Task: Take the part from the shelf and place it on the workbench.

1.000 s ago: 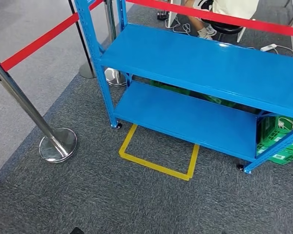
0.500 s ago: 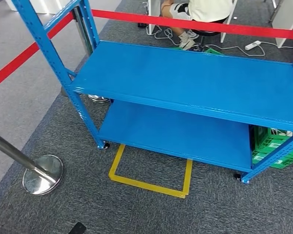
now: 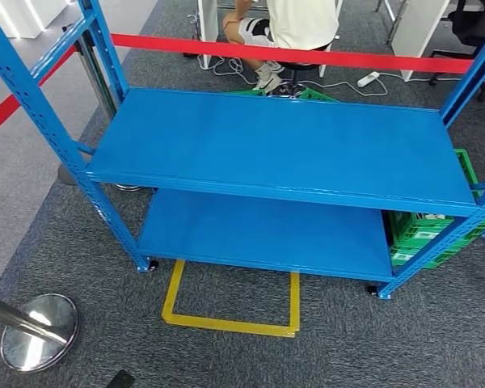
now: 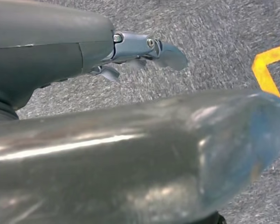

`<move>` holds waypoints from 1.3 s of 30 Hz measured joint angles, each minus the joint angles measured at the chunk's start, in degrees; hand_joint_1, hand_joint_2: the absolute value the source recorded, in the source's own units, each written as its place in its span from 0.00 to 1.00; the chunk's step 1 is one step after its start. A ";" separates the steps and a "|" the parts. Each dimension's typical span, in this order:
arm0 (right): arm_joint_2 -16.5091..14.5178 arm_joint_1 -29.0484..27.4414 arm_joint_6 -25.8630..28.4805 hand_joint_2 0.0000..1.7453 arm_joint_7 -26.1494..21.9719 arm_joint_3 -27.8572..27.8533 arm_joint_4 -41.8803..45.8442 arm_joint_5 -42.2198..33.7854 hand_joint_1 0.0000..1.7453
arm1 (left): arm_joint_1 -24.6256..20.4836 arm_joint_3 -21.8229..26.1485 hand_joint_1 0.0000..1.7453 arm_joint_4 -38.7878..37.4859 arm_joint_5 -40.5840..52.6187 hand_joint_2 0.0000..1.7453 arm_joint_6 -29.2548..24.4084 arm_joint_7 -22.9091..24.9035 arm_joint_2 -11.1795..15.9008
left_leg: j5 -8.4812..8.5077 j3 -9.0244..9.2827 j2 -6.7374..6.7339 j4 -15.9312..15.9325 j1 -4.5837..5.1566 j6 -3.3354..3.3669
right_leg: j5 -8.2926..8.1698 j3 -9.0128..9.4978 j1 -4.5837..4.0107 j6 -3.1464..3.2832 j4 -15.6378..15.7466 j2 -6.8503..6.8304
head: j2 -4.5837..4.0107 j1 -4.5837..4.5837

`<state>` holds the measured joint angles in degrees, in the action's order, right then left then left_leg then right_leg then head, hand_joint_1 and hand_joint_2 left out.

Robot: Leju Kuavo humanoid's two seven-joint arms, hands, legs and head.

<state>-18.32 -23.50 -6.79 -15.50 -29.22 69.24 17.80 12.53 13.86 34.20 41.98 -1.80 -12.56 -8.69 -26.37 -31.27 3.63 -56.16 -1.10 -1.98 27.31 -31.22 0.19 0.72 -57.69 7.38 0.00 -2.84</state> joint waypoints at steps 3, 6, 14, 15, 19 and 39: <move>0.00 -0.05 0.01 0.00 0.05 0.02 -0.01 -0.03 0.00 | 0.29 0.17 0.00 0.50 0.13 0.00 0.15 0.19 -0.27 | -0.15 0.13 0.12 -0.02 0.18 0.62 | 0.00 0.22 0.02 0.11 0.45 -0.38 | 0.00 0.20; 0.00 0.11 0.01 0.75 0.21 0.02 0.00 -0.27 0.00 | 0.46 0.41 0.00 1.06 0.38 0.75 0.28 0.28 -0.36 | -0.32 0.21 0.23 -0.05 0.36 1.04 | 0.08 0.43 0.17 -0.62 0.84 -0.63 | 0.00 0.27; 0.42 1.96 0.76 0.00 2.36 2.82 -4.28 -3.23 0.00 | 0.58 0.71 0.00 1.63 -3.37 0.00 1.29 1.94 -0.09 | -0.38 0.40 0.24 -0.06 0.49 1.20 | 0.11 1.07 0.46 -3.41 1.10 -0.68 | 0.00 0.21; 0.64 2.36 0.95 0.00 2.78 3.49 -5.28 -3.69 0.00 | 0.55 0.49 0.00 1.61 -4.57 0.00 1.30 2.27 0.04 | -0.37 0.44 0.24 -0.04 0.45 1.18 | 0.13 1.03 0.41 -3.39 1.07 -0.69 | 0.00 0.21; 2.24 3.84 1.70 0.00 4.42 6.14 -9.68 -5.51 0.00 | 0.35 -0.75 0.00 1.21 -9.39 0.00 1.32 3.56 0.75 | -0.44 0.58 0.26 0.00 0.24 1.00 | 0.29 0.64 0.15 -3.15 0.98 -0.73 | 0.00 0.23; 13.36 11.27 5.36 1.00 12.61 21.46 -34.87 -14.48 0.00 | -2.09 -9.15 0.00 -5.97 -33.37 0.00 1.58 10.09 5.77 | -0.43 0.63 0.28 0.01 0.06 0.88 | 0.30 1.15 0.00 -3.06 0.87 -0.74 | 0.00 0.23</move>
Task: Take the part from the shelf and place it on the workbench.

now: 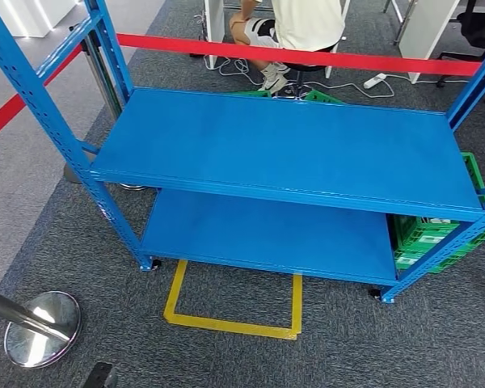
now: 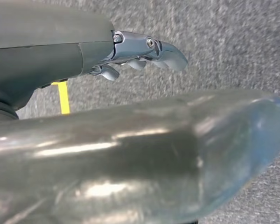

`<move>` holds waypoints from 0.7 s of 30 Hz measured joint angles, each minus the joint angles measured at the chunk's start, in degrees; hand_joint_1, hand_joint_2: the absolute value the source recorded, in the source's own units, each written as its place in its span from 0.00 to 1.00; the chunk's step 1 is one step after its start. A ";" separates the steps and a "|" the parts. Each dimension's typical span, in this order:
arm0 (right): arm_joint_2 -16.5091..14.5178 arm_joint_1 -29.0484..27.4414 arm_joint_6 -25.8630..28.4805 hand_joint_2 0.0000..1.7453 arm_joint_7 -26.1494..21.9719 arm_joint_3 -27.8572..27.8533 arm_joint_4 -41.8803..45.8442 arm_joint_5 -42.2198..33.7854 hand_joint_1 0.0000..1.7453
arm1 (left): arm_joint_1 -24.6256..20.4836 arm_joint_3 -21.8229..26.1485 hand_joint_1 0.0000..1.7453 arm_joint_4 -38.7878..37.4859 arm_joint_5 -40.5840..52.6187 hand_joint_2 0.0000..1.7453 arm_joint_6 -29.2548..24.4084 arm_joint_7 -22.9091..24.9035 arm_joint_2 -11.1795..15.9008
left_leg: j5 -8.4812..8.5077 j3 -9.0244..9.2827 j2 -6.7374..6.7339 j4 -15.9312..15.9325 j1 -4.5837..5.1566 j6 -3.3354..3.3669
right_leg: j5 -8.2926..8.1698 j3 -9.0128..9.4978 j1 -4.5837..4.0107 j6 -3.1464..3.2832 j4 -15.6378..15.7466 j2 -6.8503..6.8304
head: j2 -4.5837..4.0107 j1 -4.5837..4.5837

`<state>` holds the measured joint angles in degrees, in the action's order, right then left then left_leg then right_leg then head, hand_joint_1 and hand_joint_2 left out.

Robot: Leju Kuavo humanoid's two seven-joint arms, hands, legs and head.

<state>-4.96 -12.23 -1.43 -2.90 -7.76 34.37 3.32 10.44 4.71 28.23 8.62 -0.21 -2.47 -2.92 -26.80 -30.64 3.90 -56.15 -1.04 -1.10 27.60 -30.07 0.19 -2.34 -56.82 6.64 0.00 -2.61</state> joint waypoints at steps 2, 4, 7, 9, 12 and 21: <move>1.09 0.65 0.43 1.00 0.88 1.43 -2.34 -0.95 0.00 | -0.21 -0.81 0.00 -0.76 -2.50 0.00 0.02 0.68 0.46 | 0.00 0.01 0.00 0.00 0.00 0.00 | 0.00 -0.04 0.00 0.00 0.00 0.00 | 0.00 0.01; 2.02 1.21 0.80 1.00 1.73 2.68 -4.39 -1.89 0.00 | -0.39 -1.52 0.00 -1.43 -5.01 0.00 0.03 1.38 0.87 | 0.00 0.02 0.01 0.00 0.00 0.00 | 0.00 -0.03 0.00 0.00 0.00 0.00 | 0.00 0.01; 3.02 1.86 1.21 1.00 2.60 4.10 -6.77 -2.86 0.00 | -0.62 -2.34 0.00 -2.20 -7.68 0.00 0.05 2.04 1.39 | 0.00 0.02 0.01 0.00 0.00 0.00 | 0.00 0.00 0.00 0.00 0.00 0.00 | 0.00 0.00; 3.42 2.12 1.32 1.00 2.79 4.75 -7.81 -3.05 0.00 | -0.68 -2.64 0.00 -2.57 -8.29 0.00 0.06 2.18 1.63 | 0.00 0.02 0.01 0.00 0.00 0.00 | 0.00 0.04 0.00 0.00 0.00 0.00 | 0.00 0.00; 3.85 2.35 1.37 1.00 2.85 5.42 -8.74 -3.10 0.00 | -0.74 -2.90 0.00 -2.94 -8.53 0.00 0.06 2.32 1.86 | 0.00 0.02 0.01 0.00 0.00 0.00 | 0.00 0.06 0.00 0.00 -0.01 0.00 | 0.00 0.01; 4.29 2.69 1.41 0.33 2.85 5.90 -9.87 -3.12 0.00 | -0.86 -3.38 0.00 -3.48 -8.57 0.00 0.06 2.38 2.06 | 0.00 0.02 0.01 0.00 0.00 0.00 | 0.00 0.01 0.00 0.00 -0.01 0.00 | 0.00 0.01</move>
